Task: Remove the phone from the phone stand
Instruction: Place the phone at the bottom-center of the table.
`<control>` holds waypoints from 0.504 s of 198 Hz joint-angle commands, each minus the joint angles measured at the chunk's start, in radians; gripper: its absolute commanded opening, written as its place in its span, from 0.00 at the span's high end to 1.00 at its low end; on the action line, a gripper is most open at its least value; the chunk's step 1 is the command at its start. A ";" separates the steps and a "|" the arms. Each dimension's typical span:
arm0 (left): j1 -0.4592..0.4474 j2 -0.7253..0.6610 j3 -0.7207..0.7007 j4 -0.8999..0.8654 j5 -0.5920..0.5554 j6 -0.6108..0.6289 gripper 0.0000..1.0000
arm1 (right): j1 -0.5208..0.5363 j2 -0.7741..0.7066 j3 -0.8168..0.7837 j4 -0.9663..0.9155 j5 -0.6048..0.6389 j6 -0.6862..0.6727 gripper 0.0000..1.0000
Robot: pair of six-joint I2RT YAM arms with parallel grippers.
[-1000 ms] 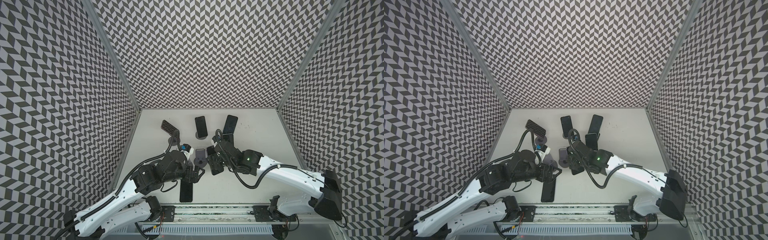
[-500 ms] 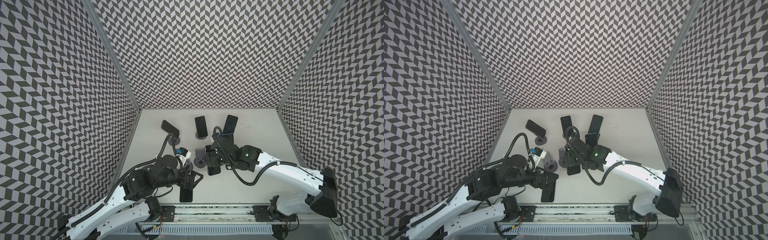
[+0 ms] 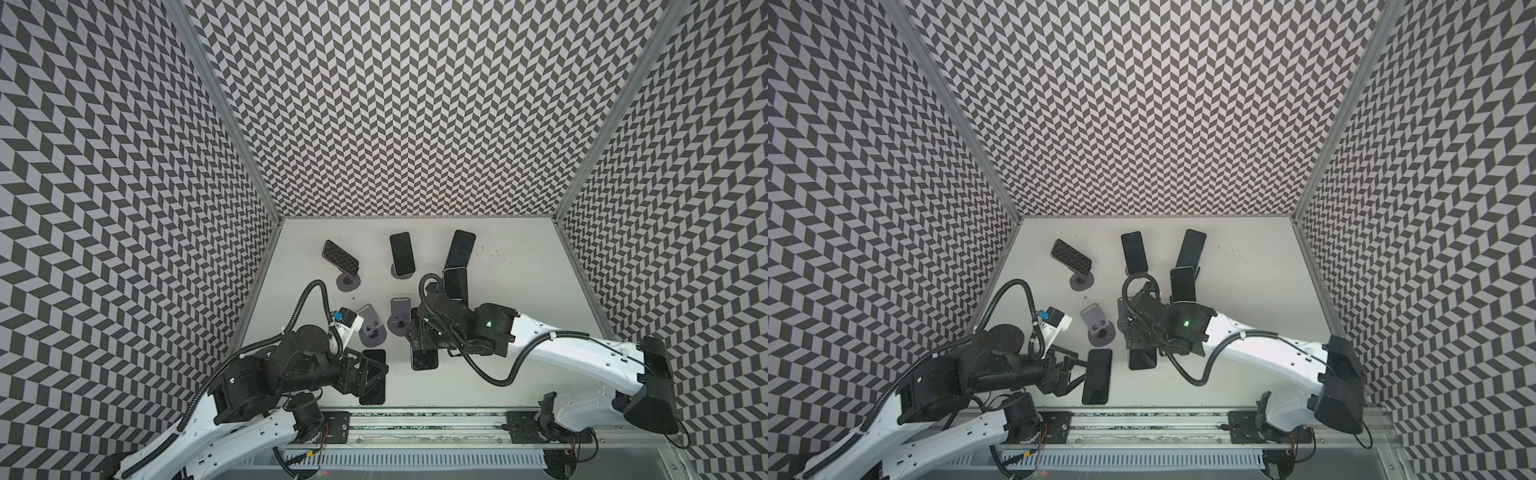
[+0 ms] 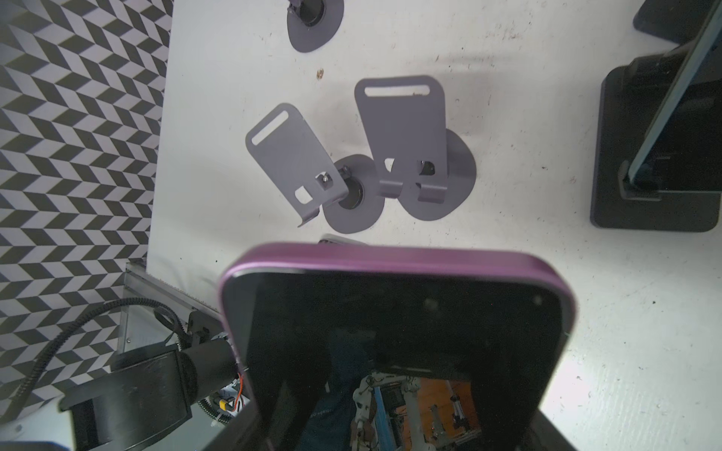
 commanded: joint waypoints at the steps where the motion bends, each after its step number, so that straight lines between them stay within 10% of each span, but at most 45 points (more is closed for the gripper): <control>1: -0.003 -0.057 -0.032 -0.043 0.020 0.029 0.08 | 0.048 0.018 0.012 0.039 0.045 0.099 0.52; 100: -0.002 -0.062 -0.040 -0.021 0.012 0.105 0.08 | 0.164 0.125 -0.011 0.150 0.028 0.203 0.52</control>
